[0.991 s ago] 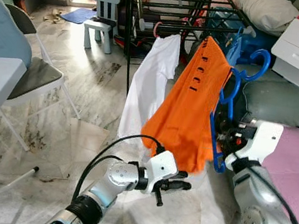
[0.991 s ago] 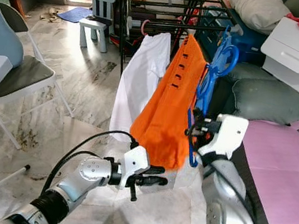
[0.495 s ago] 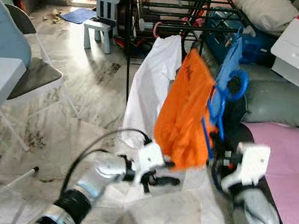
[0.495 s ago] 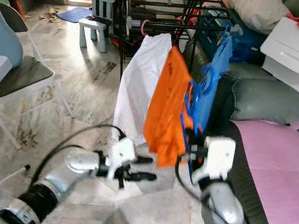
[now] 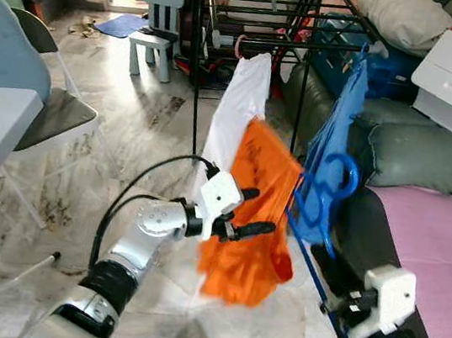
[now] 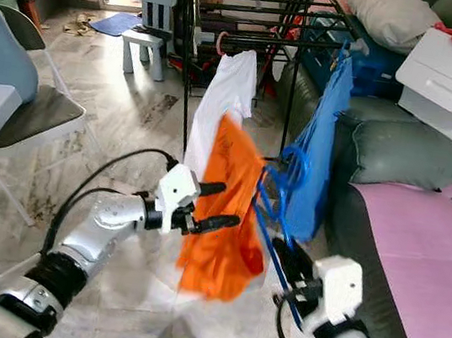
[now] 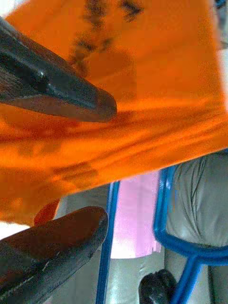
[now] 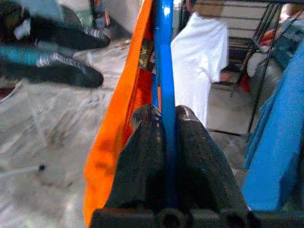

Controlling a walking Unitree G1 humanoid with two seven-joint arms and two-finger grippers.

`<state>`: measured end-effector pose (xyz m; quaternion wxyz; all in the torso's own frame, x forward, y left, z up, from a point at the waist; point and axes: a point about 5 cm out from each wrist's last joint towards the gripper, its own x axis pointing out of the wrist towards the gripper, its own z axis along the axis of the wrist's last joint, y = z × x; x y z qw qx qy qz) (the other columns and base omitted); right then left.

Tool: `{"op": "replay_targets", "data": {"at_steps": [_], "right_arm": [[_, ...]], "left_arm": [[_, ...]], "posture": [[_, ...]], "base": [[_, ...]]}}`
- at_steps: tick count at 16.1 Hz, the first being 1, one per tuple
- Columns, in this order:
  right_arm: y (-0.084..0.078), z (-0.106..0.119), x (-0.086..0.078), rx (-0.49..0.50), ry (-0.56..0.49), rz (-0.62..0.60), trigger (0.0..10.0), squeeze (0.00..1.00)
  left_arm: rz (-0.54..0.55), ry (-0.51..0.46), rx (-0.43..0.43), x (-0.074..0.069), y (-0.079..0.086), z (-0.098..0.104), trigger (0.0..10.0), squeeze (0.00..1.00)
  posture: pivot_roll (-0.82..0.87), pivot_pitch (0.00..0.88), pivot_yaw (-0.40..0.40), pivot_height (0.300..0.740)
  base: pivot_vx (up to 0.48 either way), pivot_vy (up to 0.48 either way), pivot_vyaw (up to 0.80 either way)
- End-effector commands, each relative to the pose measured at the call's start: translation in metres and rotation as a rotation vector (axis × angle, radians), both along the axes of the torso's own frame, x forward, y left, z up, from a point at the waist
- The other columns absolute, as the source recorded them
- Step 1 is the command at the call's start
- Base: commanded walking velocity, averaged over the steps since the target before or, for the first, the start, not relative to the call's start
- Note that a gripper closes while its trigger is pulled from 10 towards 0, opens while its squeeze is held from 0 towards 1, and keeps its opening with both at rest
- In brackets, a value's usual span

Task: Hang hanger

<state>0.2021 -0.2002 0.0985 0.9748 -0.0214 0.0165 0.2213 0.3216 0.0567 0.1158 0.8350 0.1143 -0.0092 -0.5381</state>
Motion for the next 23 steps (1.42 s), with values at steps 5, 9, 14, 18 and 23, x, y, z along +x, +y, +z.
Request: {"op": "replay_targets", "data": {"at_steps": [5,9,14,18,23], "right_arm": [[-0.023,0.006,-0.015,-0.067,0.008,0.093,10.0,0.00],[-0.023,0.006,-0.038,-0.104,0.130,0.293,10.0,0.00],[-0.028,0.022,-0.044,-0.194,0.168,0.442,10.0,0.00],[-0.036,0.034,-0.042,-0.310,0.172,0.506,10.0,0.00],[-0.047,0.041,-0.042,-0.414,0.166,0.493,10.0,0.00]], "left_arm": [[-0.168,-0.179,0.155,0.003,0.013,0.020,10.0,1.00],[-0.234,-0.266,0.301,0.006,0.028,0.017,10.0,1.00],[-0.305,-0.288,0.402,0.007,0.025,0.007,10.0,0.00],[-0.356,-0.263,0.448,0.007,0.025,0.003,10.0,0.00],[-0.340,-0.217,0.500,0.016,0.033,0.004,0.0,0.00]], "posture": [[-0.02,0.000,0.028,0.740],[-0.03,0.000,0.037,0.740],[-0.04,0.000,0.047,0.740],[-0.04,0.000,0.051,0.740],[-0.04,0.000,0.061,0.740]], "base": [[0.000,0.000,0.00],[0.000,0.000,0.00],[0.000,0.000,0.00],[0.000,0.000,0.00],[0.000,0.000,0.00]]}}
